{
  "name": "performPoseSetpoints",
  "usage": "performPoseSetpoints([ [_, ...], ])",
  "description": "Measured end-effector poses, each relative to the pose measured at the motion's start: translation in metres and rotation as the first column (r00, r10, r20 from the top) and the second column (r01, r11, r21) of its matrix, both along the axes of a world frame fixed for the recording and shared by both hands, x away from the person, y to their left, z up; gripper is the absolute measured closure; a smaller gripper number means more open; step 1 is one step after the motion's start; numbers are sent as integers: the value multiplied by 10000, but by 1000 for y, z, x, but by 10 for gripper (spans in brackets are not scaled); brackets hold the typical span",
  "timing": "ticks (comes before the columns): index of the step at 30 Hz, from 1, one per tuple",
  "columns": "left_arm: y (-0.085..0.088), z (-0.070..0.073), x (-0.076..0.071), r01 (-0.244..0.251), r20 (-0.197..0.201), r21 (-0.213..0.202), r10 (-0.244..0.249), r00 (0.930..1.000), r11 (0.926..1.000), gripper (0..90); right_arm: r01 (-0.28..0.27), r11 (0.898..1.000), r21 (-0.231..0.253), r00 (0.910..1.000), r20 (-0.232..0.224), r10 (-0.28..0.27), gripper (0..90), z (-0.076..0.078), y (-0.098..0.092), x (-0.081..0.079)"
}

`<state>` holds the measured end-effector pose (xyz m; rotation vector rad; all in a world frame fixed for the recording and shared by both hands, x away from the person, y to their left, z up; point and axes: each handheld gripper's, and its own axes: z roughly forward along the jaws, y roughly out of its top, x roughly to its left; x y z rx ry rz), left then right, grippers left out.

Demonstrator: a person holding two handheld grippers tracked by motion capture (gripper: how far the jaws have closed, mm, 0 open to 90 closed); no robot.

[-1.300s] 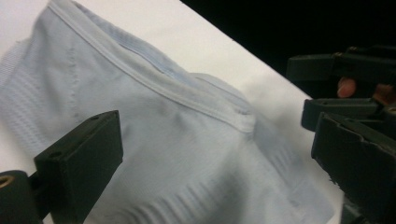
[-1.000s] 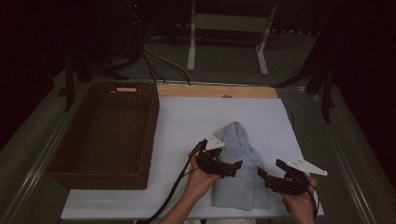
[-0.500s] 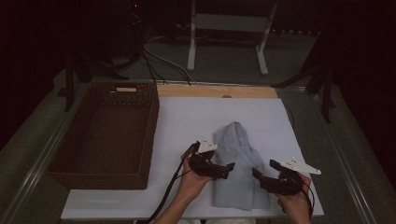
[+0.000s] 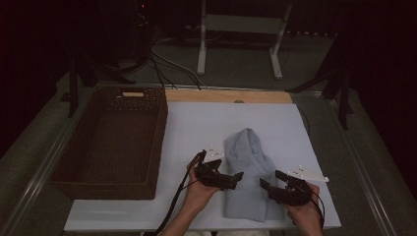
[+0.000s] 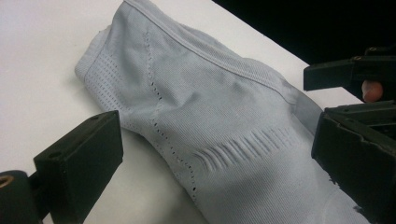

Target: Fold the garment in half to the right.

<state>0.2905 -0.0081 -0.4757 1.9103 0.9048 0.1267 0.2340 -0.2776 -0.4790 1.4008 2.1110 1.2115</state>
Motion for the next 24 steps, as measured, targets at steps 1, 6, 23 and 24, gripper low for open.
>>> performPoseSetpoints([
  [1, 0, 0, 0, 8, -5, 16, -8, 10000, 10000, 37, -53, 10000, -31, 10000, -62, 53, 309, -1, 1, 1],
  [6, 0, -1, 0, 10, -7, -1, -10, 10000, 10000, 37, -128, 9998, -183, 9992, -378, 121, 382, -5, 2, 4],
  [23, 0, -2, 0, 39, -31, -3, -39, 10000, 10000, 37, 4, 9994, -360, 9936, -1130, -45, 356, -13, 3, 13],
  [24, 0, -2, 0, 46, -37, -5, -46, 10000, 10000, 37, 1, 9994, -347, 9934, -1144, -41, 348, -13, 3, 13],
])
